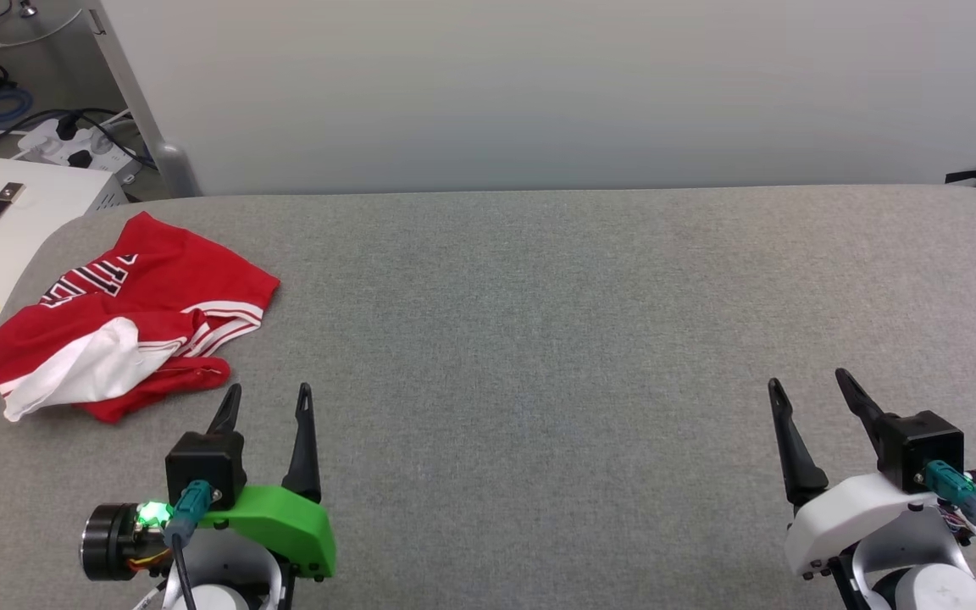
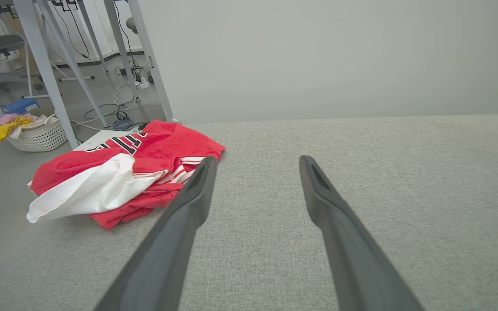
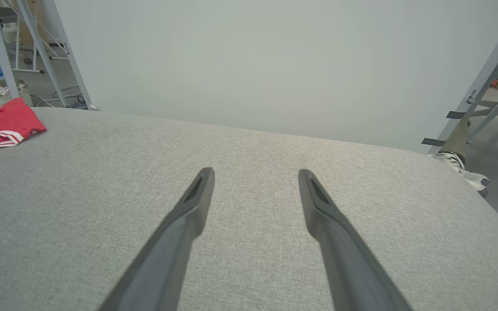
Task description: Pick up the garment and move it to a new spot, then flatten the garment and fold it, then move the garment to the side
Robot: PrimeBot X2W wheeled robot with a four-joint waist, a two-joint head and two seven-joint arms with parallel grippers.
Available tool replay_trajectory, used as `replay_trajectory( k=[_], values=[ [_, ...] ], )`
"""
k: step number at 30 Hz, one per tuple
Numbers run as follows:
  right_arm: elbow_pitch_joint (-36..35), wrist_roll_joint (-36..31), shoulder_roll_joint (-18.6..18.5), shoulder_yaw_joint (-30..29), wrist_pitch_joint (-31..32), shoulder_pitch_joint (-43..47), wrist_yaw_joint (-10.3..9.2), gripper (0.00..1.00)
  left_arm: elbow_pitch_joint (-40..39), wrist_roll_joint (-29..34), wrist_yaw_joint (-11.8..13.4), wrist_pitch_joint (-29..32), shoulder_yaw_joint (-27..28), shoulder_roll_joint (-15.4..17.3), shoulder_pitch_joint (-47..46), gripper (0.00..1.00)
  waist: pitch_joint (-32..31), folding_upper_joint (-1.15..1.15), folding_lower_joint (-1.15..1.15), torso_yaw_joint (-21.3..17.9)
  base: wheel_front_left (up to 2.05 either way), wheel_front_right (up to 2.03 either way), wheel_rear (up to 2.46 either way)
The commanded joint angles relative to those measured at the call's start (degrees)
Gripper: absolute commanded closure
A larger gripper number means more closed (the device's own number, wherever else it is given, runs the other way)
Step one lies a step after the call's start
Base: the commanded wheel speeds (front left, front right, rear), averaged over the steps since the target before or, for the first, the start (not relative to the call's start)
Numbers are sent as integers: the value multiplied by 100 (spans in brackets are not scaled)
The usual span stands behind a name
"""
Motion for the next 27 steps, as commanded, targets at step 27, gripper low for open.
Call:
replay_trajectory(
  k=[27],
  values=[
    [-43,350,3,-8,-365,69,-1,0,64,-293,-37,-371,-65,-7,62,0,22,0,0,8,0,0,0]
  ],
)
